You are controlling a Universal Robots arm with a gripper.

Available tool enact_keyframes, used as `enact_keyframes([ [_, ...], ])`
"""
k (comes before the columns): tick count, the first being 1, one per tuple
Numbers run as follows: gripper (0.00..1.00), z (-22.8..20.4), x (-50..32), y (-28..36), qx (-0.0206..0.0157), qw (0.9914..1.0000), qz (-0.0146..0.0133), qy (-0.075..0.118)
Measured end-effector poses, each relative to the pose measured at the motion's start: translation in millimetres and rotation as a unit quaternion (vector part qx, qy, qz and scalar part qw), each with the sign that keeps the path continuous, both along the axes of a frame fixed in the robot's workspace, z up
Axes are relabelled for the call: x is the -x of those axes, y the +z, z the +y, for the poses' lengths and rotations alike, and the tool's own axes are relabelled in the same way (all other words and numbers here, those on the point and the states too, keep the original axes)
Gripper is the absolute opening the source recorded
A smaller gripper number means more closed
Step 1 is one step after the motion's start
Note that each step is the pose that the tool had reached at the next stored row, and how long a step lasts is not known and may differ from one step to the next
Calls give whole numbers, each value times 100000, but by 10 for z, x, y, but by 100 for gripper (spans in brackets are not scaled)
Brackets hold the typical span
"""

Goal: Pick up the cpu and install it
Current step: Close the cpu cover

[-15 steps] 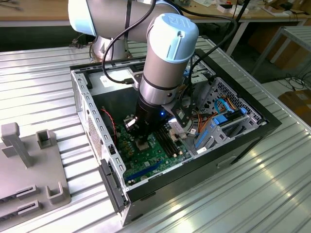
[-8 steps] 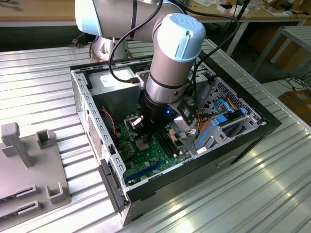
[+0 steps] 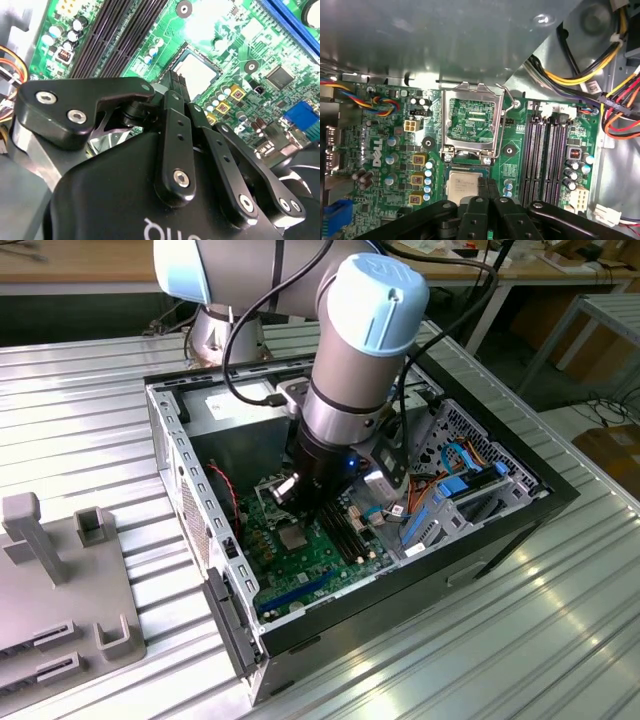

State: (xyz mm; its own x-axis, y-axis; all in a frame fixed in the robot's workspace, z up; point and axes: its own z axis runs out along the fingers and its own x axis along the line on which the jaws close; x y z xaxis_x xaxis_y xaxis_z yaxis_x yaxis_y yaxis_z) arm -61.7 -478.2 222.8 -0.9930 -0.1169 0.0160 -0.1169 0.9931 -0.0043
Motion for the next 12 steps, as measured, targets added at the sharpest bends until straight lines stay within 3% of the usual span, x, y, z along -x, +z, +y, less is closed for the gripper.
enact_keyframes([
  [2, 11, 0, -1, 3, 1, 99996, 3, 845],
  [5, 11, -1, -2, 5, 18, 99904, 10, 4392],
  [6, 11, 0, -2, 4, 8, 99781, 3, 6618],
  [8, 11, 0, -1, 4, 12, 99641, 5, 8463],
  [12, 11, -1, -2, 4, 13, 99205, 5, 12585],
])
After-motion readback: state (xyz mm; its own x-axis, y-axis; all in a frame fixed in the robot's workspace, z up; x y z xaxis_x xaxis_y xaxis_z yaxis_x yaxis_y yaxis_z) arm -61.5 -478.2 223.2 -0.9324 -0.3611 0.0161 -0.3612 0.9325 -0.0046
